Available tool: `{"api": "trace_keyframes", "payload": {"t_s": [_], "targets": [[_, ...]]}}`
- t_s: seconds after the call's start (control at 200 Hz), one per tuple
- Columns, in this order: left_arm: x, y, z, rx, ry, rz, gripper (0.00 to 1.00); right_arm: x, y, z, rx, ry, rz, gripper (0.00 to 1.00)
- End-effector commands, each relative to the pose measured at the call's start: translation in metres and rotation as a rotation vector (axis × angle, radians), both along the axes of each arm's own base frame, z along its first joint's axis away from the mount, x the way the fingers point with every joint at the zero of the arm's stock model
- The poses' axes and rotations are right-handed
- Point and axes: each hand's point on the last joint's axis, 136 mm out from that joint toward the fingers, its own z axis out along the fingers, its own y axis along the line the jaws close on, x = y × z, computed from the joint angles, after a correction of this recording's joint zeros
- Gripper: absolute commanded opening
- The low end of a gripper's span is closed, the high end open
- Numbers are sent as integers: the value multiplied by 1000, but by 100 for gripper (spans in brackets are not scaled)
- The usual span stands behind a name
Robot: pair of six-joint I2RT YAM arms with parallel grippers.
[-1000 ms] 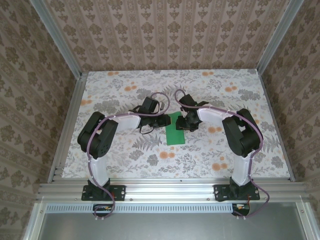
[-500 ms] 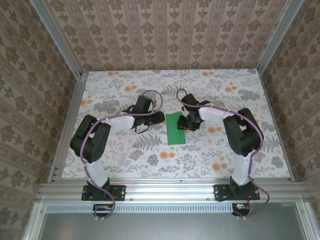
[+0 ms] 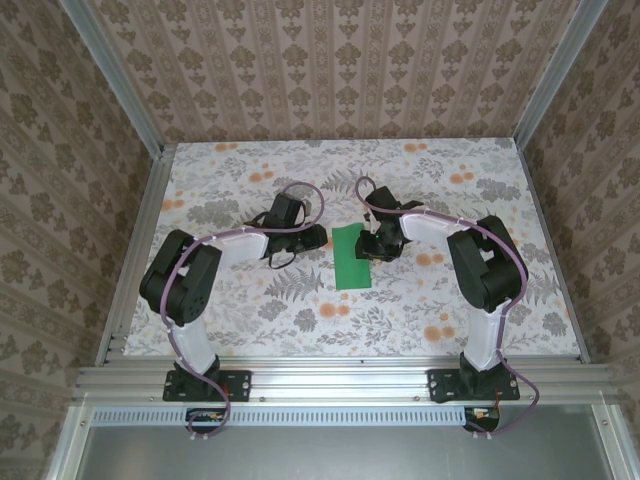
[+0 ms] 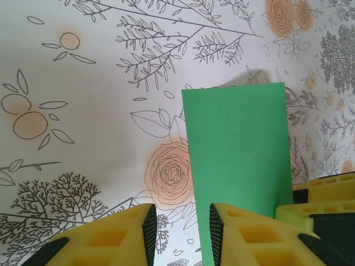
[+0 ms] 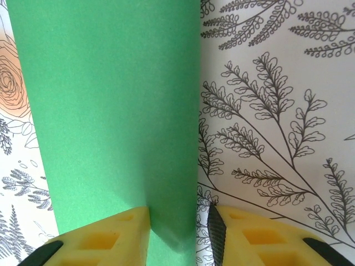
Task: Fold a paper plane with a square sheet of paper (pick it up from the middle)
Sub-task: Hold the square sheet of paper at the center of the table.
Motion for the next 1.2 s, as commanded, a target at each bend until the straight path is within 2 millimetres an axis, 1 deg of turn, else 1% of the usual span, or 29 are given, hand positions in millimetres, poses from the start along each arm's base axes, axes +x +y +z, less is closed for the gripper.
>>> {"api": "trace_keyframes", "payload": {"t_s": [0.0, 0.305, 0.52, 1.195], "targets": [[1, 1, 10, -15, -16, 5, 34, -15, -11, -23, -37, 68, 18, 36], [0, -3, 8, -27, -9, -8, 34, -14, -13, -26, -17, 69, 14, 34], [0, -9, 8, -37, -3, -23, 34, -14, -12, -28, 16, 74, 0, 33], [1, -20, 8, -46, 0, -46, 34, -17, -20, -36, -27, 94, 0, 32]]}}
